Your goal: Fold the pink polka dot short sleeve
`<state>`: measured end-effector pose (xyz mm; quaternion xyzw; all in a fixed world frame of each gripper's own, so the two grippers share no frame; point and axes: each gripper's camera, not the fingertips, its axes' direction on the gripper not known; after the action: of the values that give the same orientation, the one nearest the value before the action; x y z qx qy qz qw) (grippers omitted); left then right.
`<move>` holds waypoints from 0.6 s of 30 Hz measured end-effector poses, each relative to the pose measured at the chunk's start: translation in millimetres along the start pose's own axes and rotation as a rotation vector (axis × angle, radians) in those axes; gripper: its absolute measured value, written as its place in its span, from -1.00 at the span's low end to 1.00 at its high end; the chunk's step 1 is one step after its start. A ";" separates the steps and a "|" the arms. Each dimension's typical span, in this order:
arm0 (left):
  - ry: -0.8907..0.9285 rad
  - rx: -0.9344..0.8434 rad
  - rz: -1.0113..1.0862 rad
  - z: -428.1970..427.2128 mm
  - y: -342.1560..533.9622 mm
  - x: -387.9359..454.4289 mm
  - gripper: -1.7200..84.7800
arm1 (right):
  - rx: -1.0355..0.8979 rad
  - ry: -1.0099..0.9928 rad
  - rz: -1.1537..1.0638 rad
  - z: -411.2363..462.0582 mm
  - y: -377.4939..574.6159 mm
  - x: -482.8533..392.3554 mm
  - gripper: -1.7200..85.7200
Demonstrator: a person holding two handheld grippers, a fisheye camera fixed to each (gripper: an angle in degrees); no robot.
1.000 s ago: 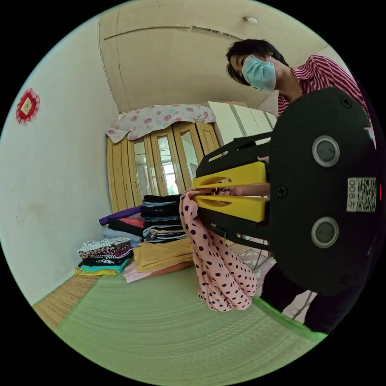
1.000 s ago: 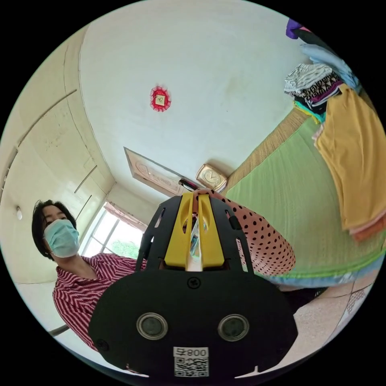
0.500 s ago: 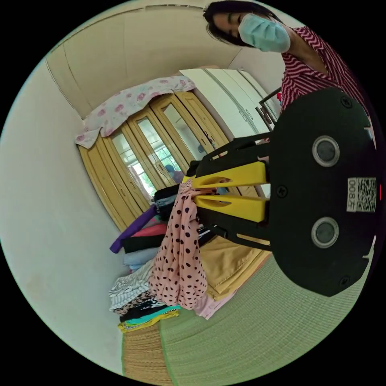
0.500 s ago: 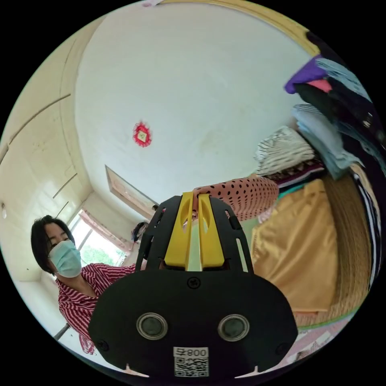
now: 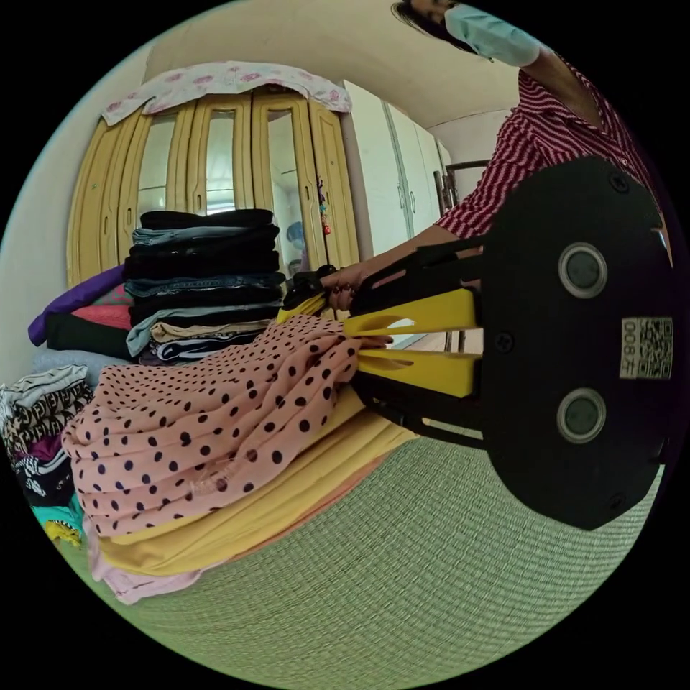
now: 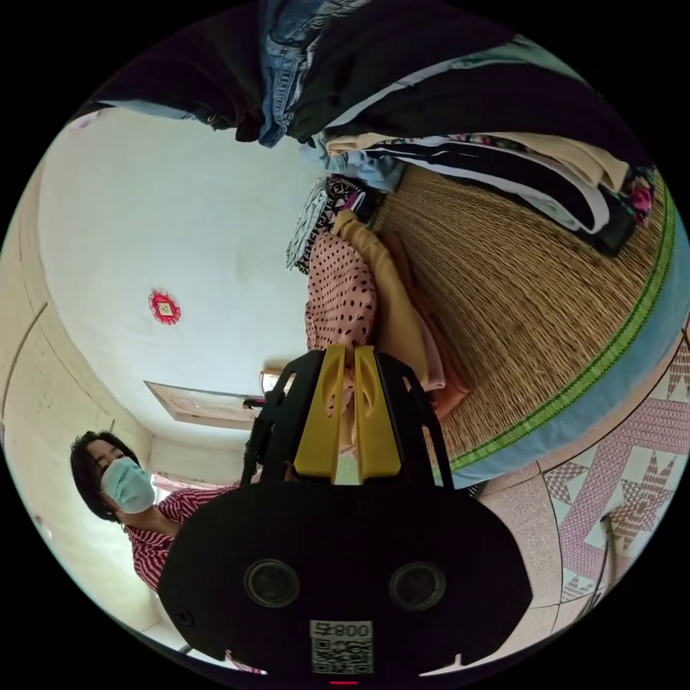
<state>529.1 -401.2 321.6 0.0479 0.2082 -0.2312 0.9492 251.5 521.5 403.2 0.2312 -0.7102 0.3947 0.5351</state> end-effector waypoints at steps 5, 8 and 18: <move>-0.037 -0.025 -0.025 9.9 -9.6 35.0 -0.86 | -0.009 0.039 0.023 -3.7 18.6 14.6 -0.92; -0.032 -0.028 -0.022 12.8 -13.7 59.5 -0.86 | 0.034 0.035 0.035 -9.9 31.9 17.8 -0.92; 0.006 0.018 -0.021 -7.1 7.5 134.7 -0.84 | 0.265 0.120 -0.014 -39.4 114.0 -18.8 -0.95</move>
<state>638.5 -449.6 258.9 0.0549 0.2095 -0.2430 0.9455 194.7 617.9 354.3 0.2808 -0.6171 0.4941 0.5442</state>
